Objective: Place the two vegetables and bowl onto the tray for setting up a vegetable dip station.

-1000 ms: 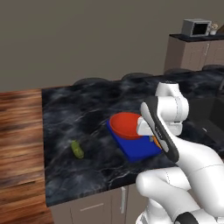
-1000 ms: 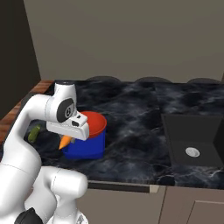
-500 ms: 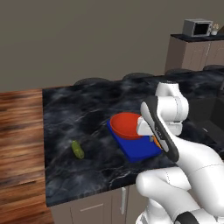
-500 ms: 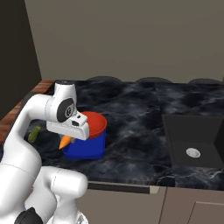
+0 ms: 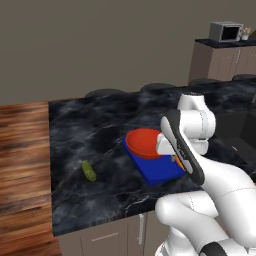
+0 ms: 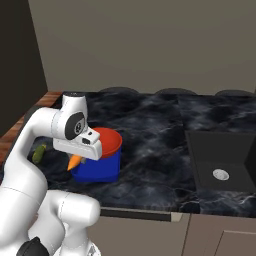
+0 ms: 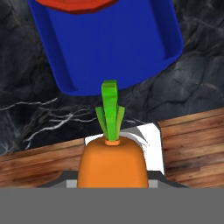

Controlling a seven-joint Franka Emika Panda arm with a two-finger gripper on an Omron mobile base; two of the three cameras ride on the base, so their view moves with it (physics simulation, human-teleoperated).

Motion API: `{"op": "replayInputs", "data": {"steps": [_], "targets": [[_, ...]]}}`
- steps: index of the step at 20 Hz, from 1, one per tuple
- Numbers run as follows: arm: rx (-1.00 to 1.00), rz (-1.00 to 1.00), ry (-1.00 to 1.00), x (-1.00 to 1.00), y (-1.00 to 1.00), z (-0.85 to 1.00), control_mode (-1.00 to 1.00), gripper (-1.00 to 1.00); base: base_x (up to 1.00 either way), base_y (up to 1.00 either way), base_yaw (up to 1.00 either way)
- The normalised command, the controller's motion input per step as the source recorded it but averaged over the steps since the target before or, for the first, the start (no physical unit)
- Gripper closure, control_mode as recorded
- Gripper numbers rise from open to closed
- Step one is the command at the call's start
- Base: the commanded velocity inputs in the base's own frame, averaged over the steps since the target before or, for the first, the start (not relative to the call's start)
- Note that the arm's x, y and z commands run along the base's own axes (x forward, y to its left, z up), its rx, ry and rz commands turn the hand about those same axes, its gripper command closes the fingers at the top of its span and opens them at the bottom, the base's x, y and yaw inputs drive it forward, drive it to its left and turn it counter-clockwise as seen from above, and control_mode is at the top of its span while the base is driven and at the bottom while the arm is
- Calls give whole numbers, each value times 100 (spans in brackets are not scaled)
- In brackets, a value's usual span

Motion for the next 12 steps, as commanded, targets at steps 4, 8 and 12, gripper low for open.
{"op": "replayInputs", "data": {"steps": [4,8,12], "targets": [[0,0,0,0,0,0,100,100,0,0,0],[0,-4,0,0,0,0,-100,100,0,0,0],[-1,-36,-4,0,8,0,-100,100,0,0,0]]}}
